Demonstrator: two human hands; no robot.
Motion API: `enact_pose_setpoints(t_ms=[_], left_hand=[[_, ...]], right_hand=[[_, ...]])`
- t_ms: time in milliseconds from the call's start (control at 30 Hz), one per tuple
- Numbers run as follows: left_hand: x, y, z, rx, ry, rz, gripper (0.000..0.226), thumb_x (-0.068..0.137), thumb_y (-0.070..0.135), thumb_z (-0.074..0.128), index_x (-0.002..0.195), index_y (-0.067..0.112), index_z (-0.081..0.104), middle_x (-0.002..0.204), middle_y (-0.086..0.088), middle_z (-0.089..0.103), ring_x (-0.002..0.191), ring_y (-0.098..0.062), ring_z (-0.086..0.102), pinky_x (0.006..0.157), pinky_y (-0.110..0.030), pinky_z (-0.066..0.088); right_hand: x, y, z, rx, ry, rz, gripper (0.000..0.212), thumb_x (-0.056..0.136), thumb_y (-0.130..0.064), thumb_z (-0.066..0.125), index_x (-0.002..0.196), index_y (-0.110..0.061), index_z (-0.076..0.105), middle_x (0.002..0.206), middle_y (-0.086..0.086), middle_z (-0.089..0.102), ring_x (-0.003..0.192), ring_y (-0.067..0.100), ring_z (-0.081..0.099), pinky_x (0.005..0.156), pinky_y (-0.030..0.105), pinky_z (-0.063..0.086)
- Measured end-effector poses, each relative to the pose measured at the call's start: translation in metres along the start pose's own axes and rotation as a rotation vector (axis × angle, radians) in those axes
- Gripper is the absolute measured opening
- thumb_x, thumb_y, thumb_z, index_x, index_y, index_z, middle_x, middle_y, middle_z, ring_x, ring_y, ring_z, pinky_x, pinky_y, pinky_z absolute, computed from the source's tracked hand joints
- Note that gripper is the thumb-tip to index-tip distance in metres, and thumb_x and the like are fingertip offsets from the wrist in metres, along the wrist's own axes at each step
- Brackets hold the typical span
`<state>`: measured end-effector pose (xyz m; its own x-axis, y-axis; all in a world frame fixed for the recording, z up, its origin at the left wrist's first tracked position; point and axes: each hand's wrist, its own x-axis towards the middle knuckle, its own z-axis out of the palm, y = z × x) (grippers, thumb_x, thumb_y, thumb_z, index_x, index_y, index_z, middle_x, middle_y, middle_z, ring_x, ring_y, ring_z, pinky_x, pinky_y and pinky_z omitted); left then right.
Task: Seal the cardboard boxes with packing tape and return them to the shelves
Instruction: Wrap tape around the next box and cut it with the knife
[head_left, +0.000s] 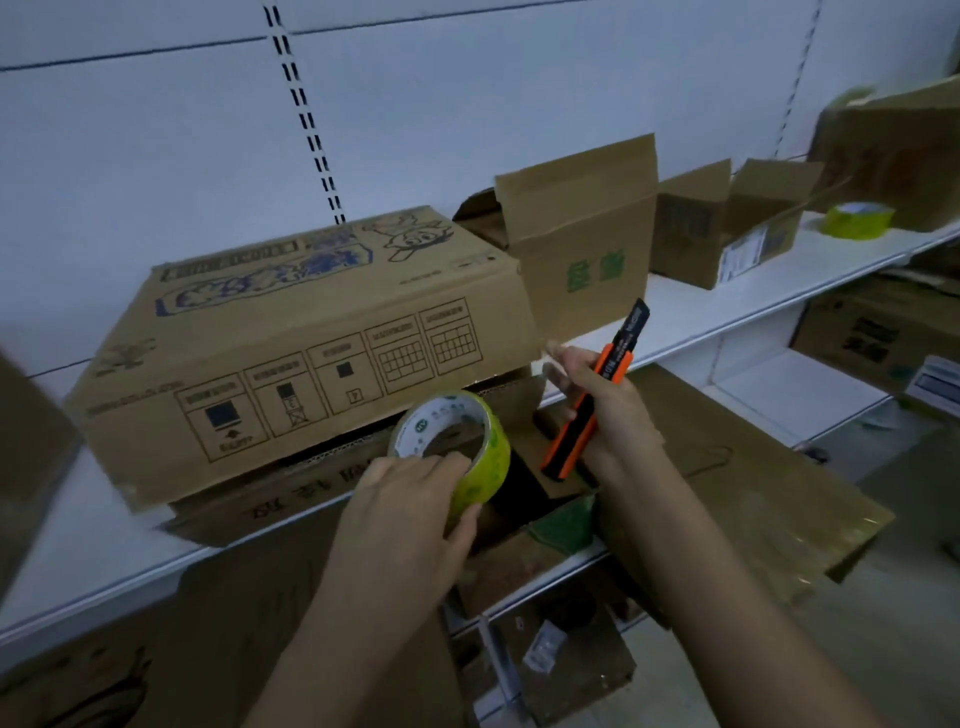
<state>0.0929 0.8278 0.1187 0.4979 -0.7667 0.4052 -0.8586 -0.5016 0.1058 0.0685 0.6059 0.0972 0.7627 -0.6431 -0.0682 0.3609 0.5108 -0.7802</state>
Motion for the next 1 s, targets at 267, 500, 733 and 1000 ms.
enact_pose_setpoints(t_ms=[267,500,733,1000], left_hand=[[0.025,-0.009,0.047,0.277,0.138,-0.025,0.022,0.089,0.043,0.058,0.083,0.023,0.068,0.083,0.008,0.067,0.086,-0.013,0.062,0.103,-0.037,0.037],[0.028,-0.004,0.060,0.406,0.241,-0.043,0.026,0.088,0.042,0.069,0.074,0.022,0.063,0.076,0.008,0.062,0.083,-0.013,0.057,0.095,-0.043,0.042],[0.034,0.001,0.067,0.463,0.302,-0.064,0.031,0.089,0.045,0.067,0.071,0.021,0.062,0.076,0.007,0.062,0.081,-0.014,0.055,0.092,-0.040,0.038],[0.035,-0.003,0.068,0.426,0.308,-0.063,0.032,0.089,0.049,0.065,0.071,0.023,0.062,0.074,0.012,0.058,0.077,-0.012,0.053,0.091,-0.037,0.035]], right_hand=[[0.067,0.035,-0.022,0.250,-0.168,0.061,0.011,0.092,-0.015,0.063,0.082,-0.015,0.067,0.099,0.012,0.061,0.077,0.015,0.059,0.068,0.023,0.050],[0.094,0.038,-0.023,0.183,-0.214,0.123,0.018,0.092,-0.015,0.066,0.075,-0.021,0.072,0.075,0.005,0.052,0.057,0.013,0.040,0.055,0.021,0.037],[0.105,0.031,-0.013,-0.053,-0.137,0.122,0.009,0.088,-0.014,0.072,0.079,-0.016,0.071,0.065,-0.001,0.057,0.058,0.012,0.045,0.050,0.024,0.036],[0.106,0.027,-0.014,-0.249,-0.183,0.029,0.010,0.086,-0.027,0.076,0.085,-0.019,0.071,0.060,0.000,0.053,0.055,0.017,0.047,0.055,0.033,0.042]])
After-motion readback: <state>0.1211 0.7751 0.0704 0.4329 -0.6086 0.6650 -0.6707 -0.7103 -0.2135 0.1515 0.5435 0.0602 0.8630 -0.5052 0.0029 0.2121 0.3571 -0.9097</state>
